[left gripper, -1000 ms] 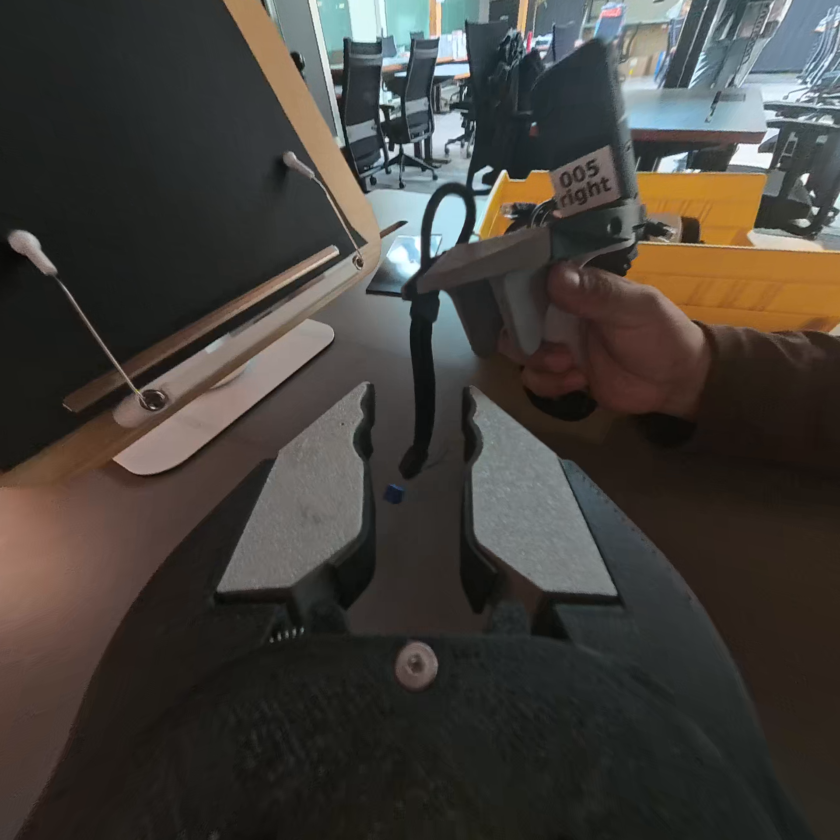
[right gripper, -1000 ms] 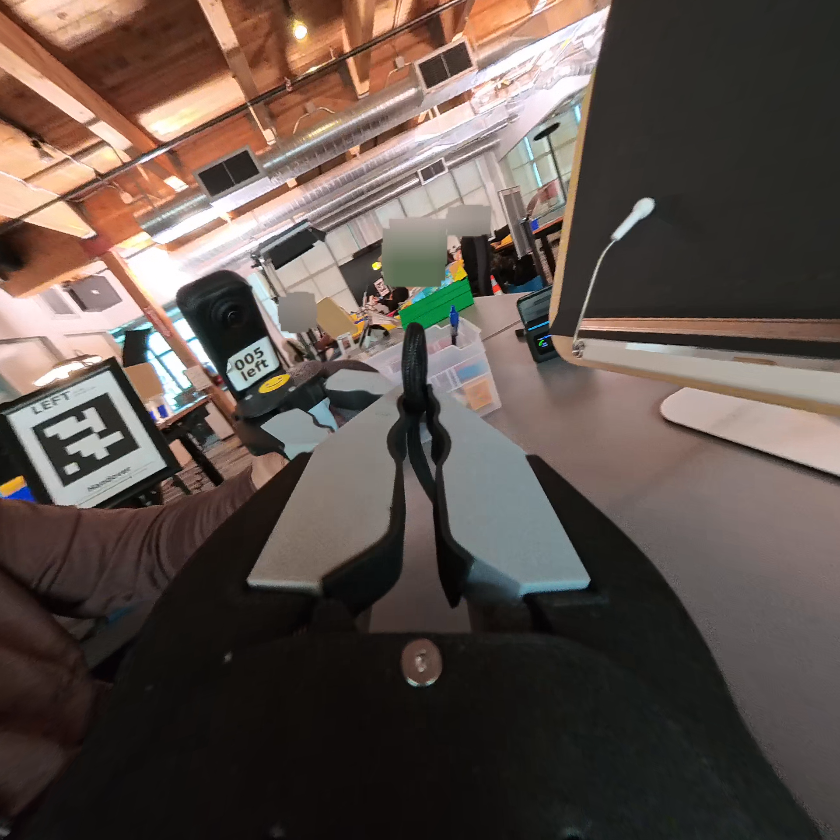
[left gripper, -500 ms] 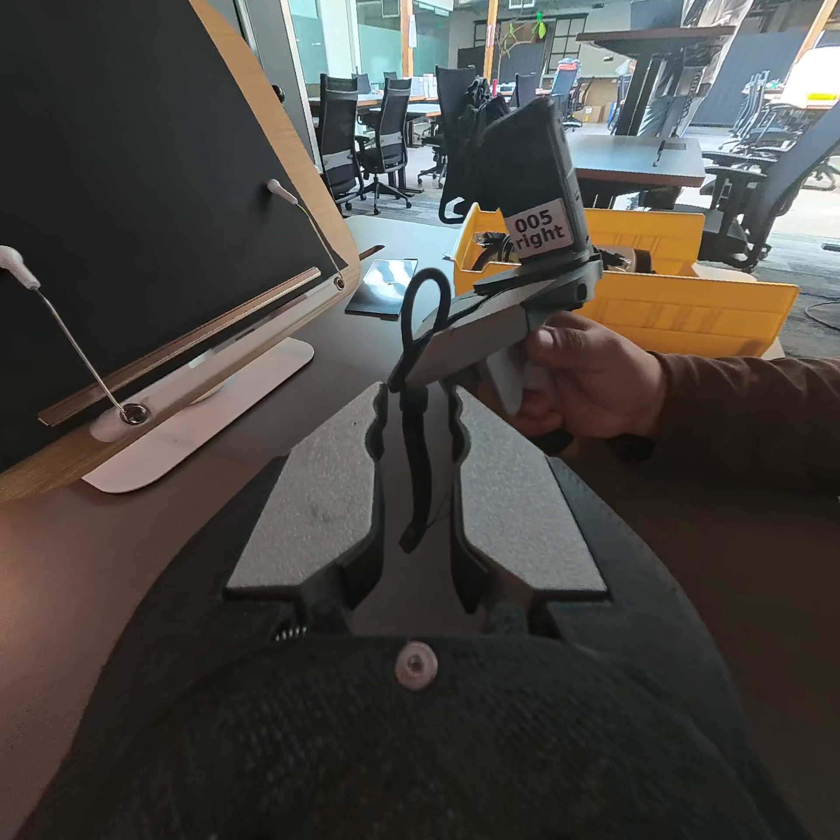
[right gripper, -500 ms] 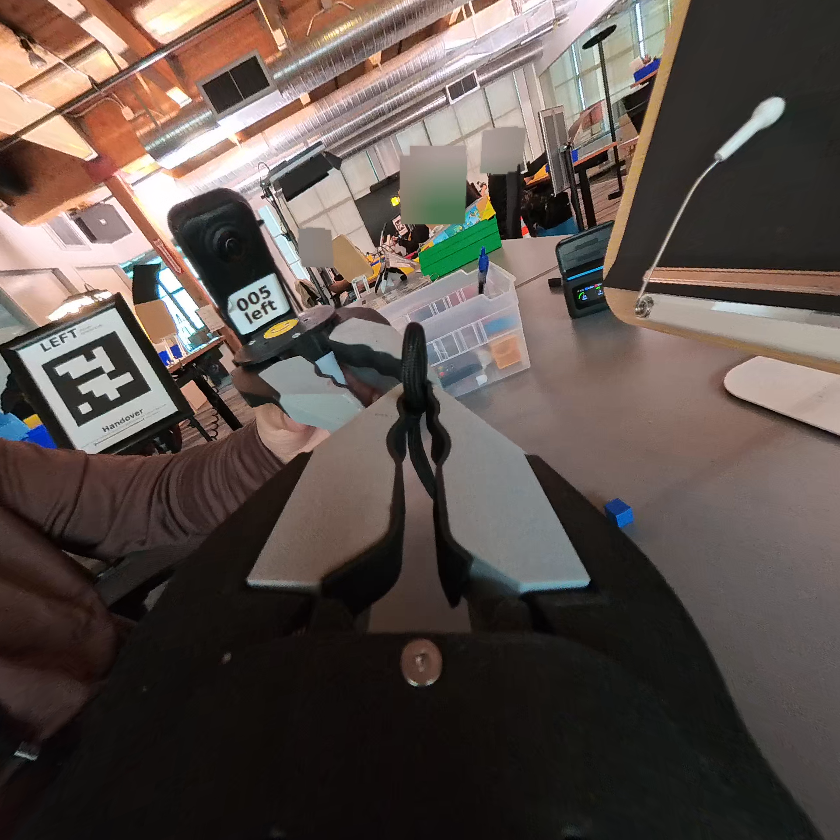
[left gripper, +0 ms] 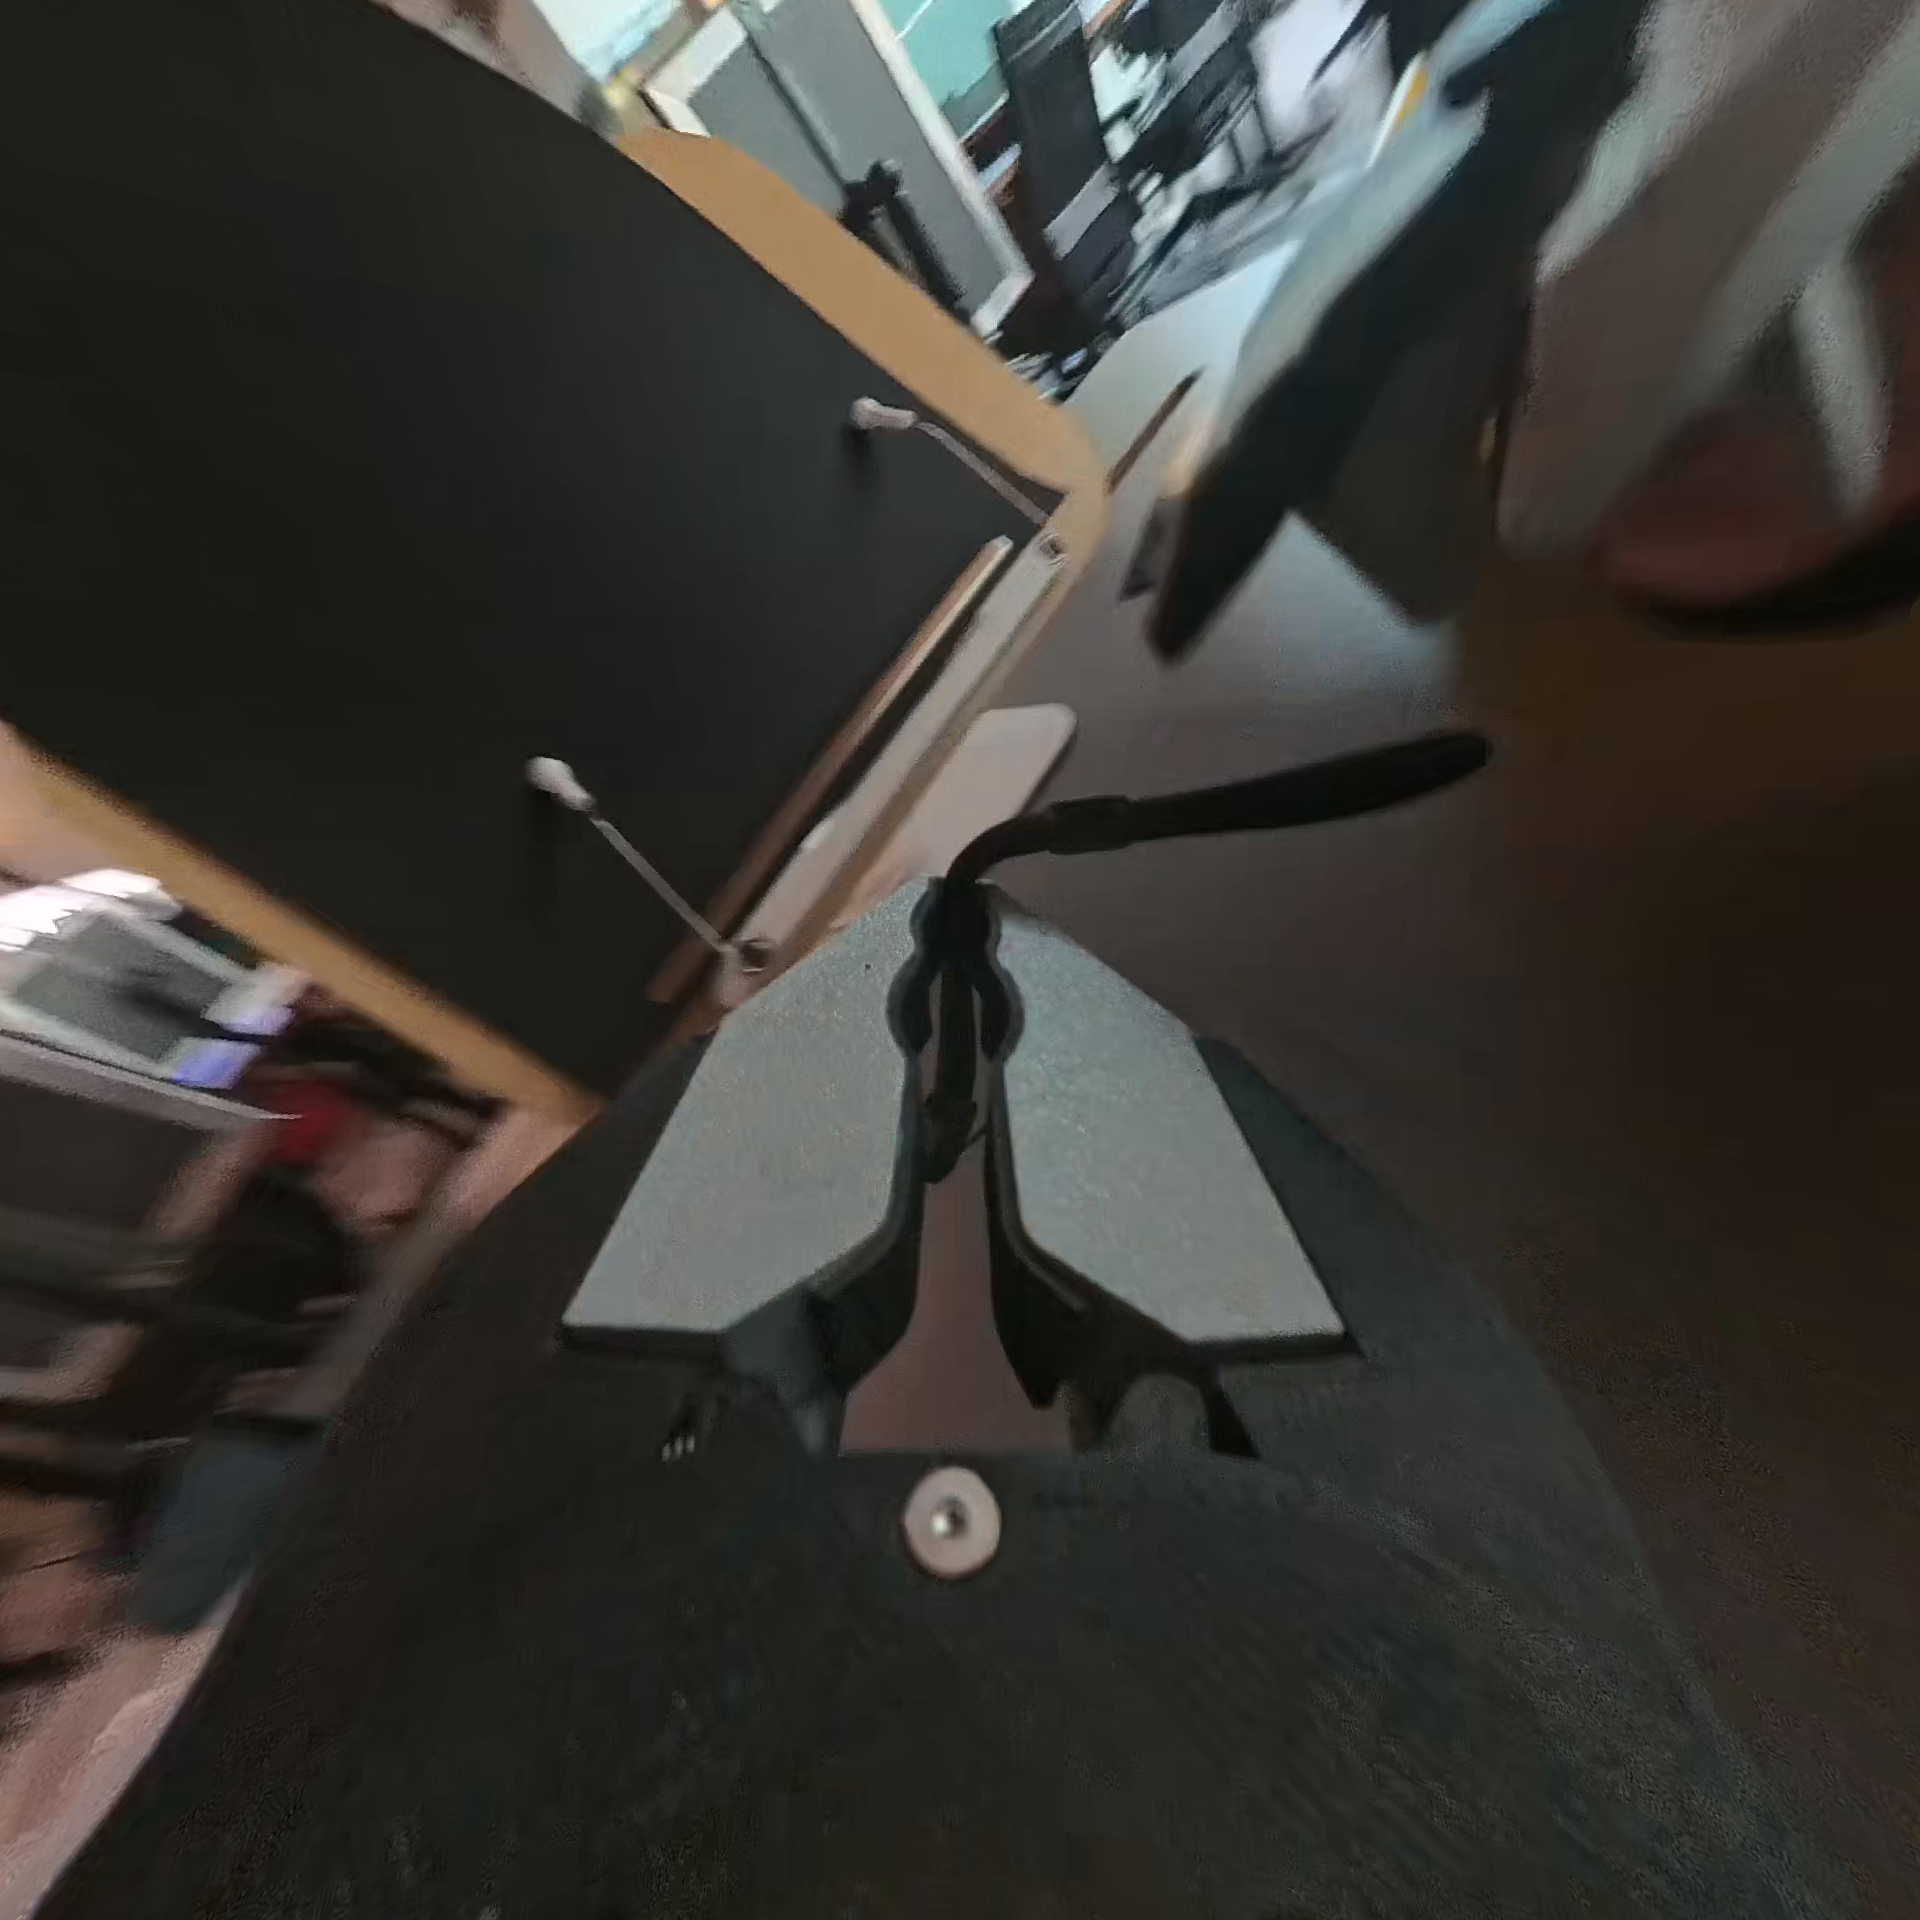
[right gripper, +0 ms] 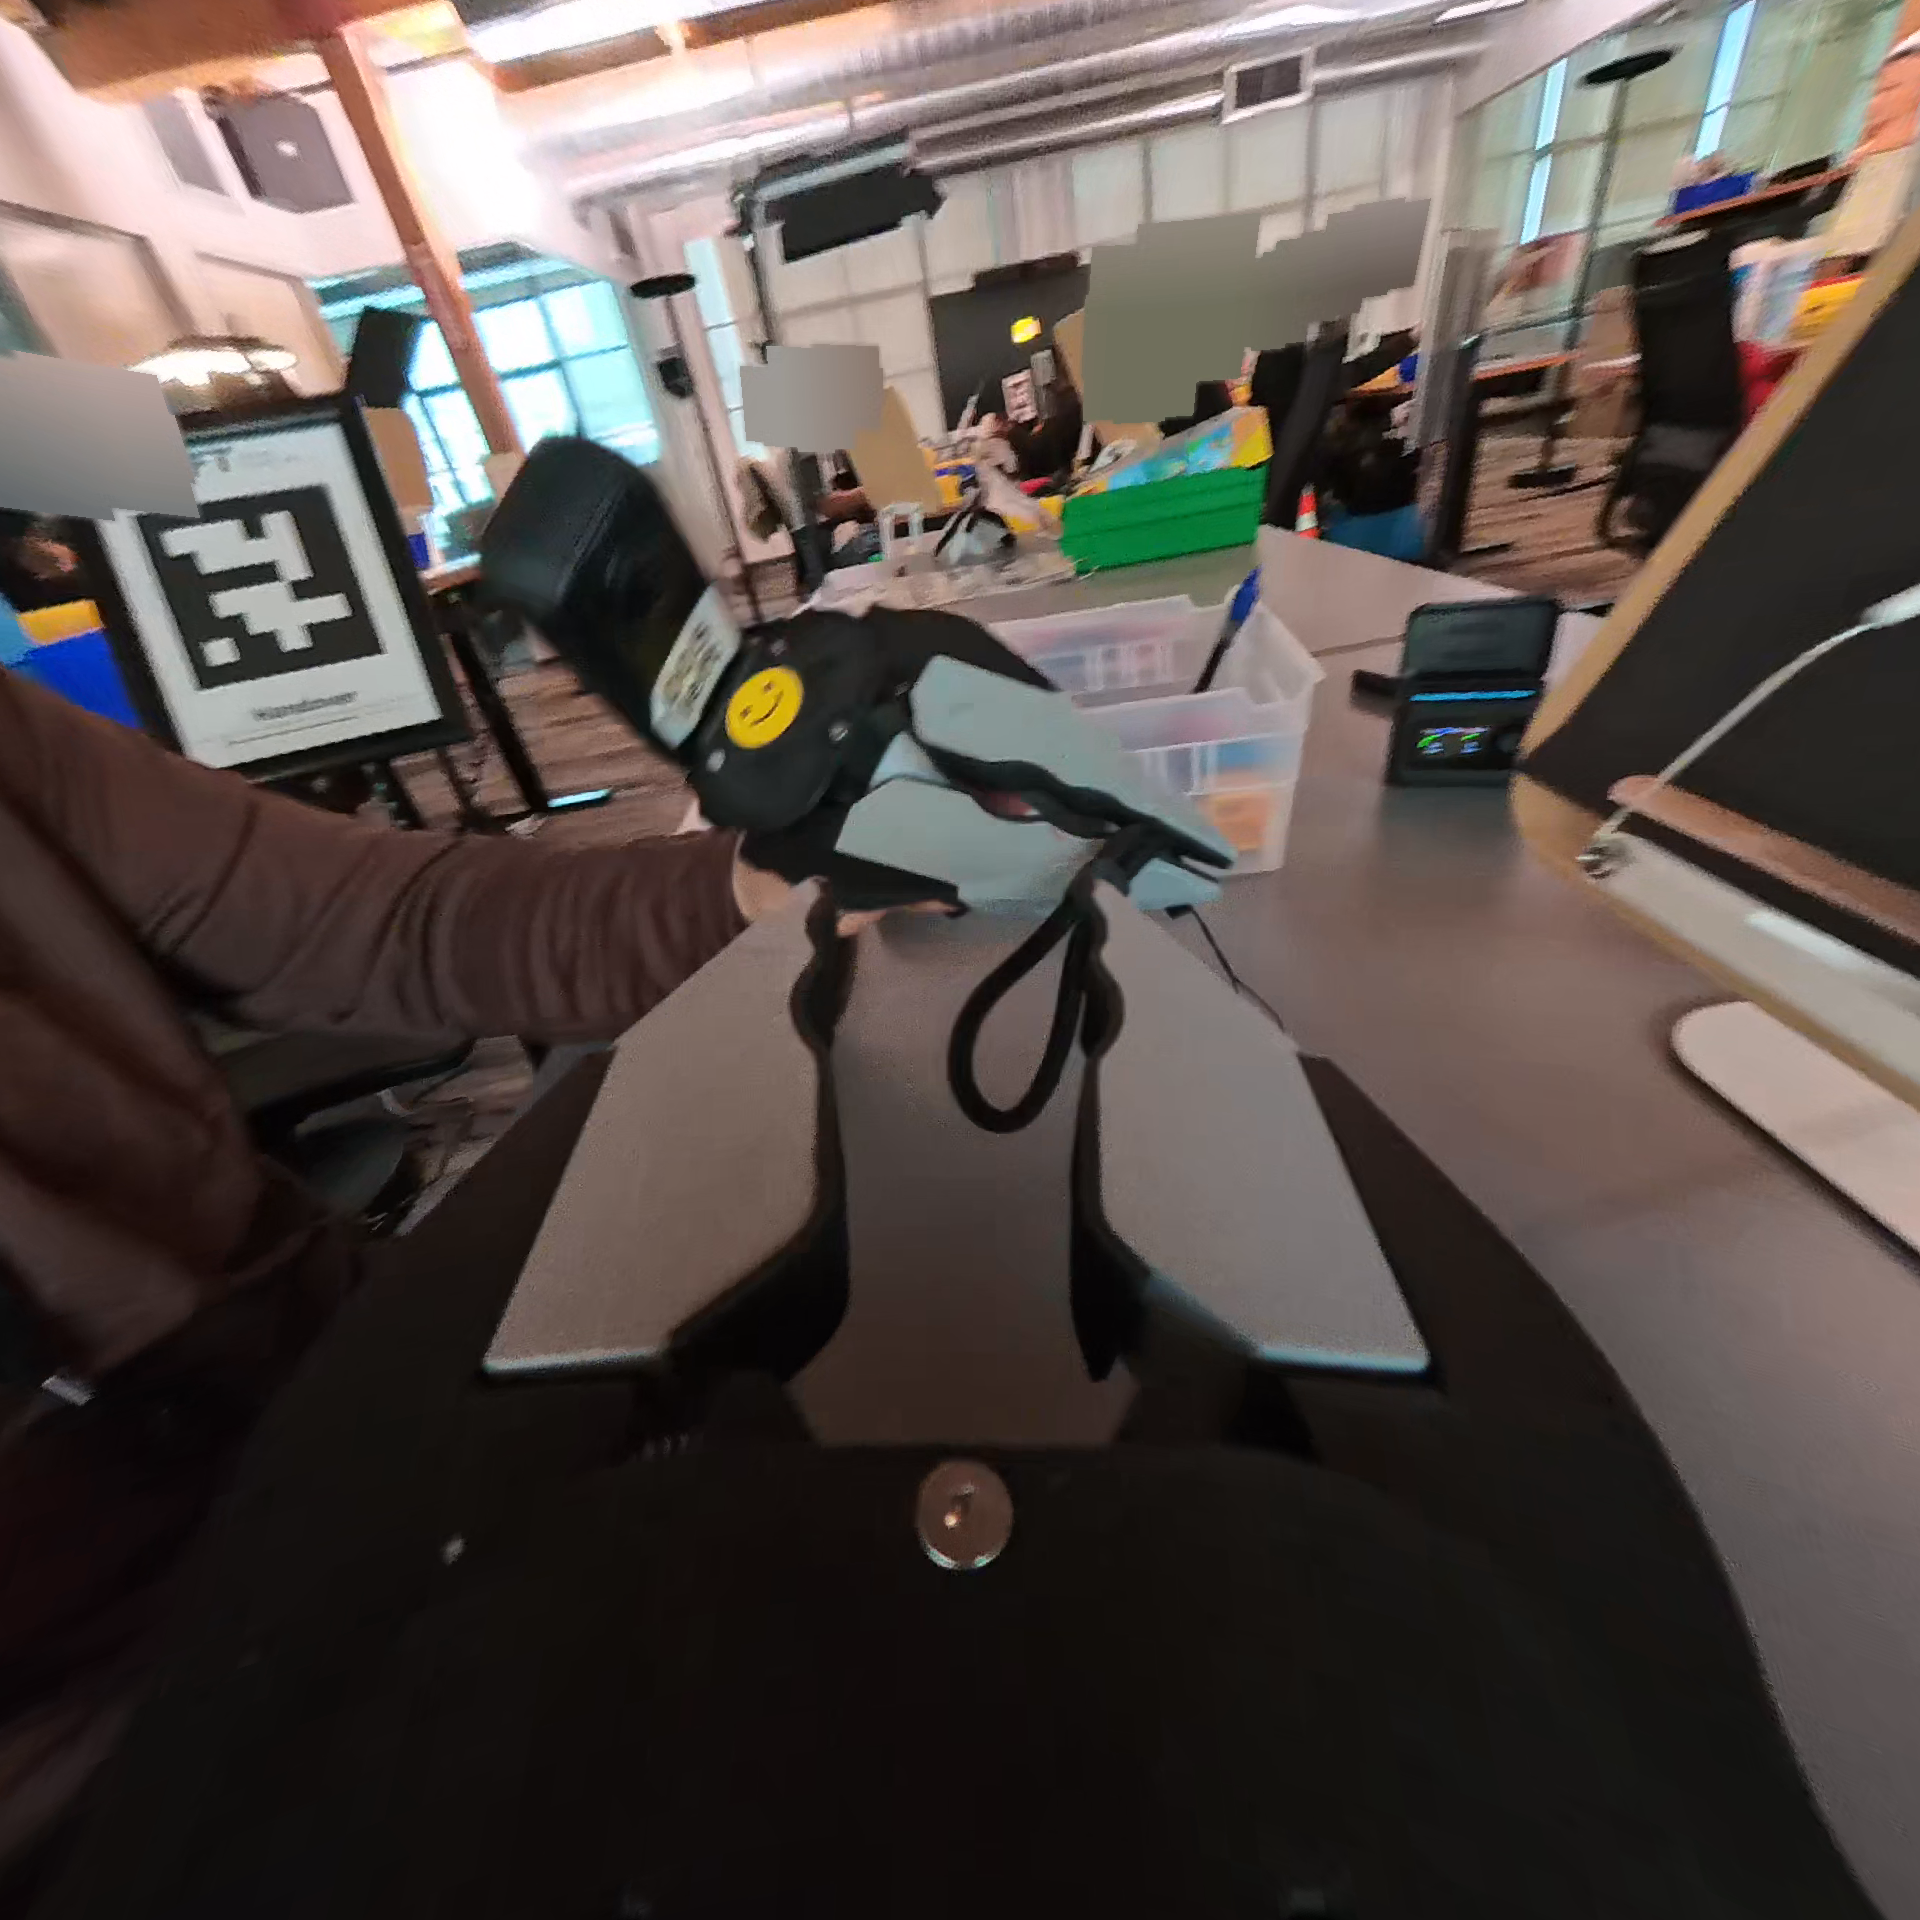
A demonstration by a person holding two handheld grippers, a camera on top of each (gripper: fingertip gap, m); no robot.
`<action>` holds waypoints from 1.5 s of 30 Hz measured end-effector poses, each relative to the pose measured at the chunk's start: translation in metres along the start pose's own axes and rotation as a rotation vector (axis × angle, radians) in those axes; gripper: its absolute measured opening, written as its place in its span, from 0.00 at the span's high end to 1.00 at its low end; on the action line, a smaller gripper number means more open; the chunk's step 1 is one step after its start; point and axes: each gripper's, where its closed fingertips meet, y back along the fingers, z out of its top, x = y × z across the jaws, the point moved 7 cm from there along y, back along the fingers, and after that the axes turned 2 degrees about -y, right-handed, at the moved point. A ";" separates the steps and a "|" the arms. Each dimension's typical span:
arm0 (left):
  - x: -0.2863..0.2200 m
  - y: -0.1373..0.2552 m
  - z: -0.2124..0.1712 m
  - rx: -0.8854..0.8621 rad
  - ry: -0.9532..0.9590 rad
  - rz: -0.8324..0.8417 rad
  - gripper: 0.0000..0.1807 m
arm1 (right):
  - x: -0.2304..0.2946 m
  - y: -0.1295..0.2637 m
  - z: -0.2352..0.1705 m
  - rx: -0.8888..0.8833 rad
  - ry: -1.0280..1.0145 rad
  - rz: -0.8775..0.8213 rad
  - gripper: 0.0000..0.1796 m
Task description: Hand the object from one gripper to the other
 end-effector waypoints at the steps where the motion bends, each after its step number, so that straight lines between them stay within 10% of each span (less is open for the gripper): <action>1: 0.001 0.001 -0.001 0.016 -0.106 0.057 1.00 | -0.002 0.004 0.003 -0.012 -0.001 -0.029 0.72; 9: -0.028 0.004 0.006 -0.030 -0.506 0.109 1.00 | -0.018 -0.009 -0.022 0.152 -0.157 -0.117 0.75; 13: -0.038 0.004 0.007 -0.029 -0.524 0.081 0.98 | -0.016 -0.024 -0.037 0.254 -0.118 -0.118 0.95; 19: -0.013 0.004 0.004 -0.094 0.032 -0.064 0.75 | -0.033 0.001 -0.021 0.161 -0.012 -0.353 0.95; 34: -0.004 0.010 0.002 -0.219 1.057 -0.852 0.77 | -0.001 -0.005 -0.013 0.246 0.632 -0.489 0.95; 45: 0.005 0.006 -0.007 -0.214 1.136 -0.739 0.74 | 0.019 -0.027 -0.023 0.391 1.027 -0.637 0.95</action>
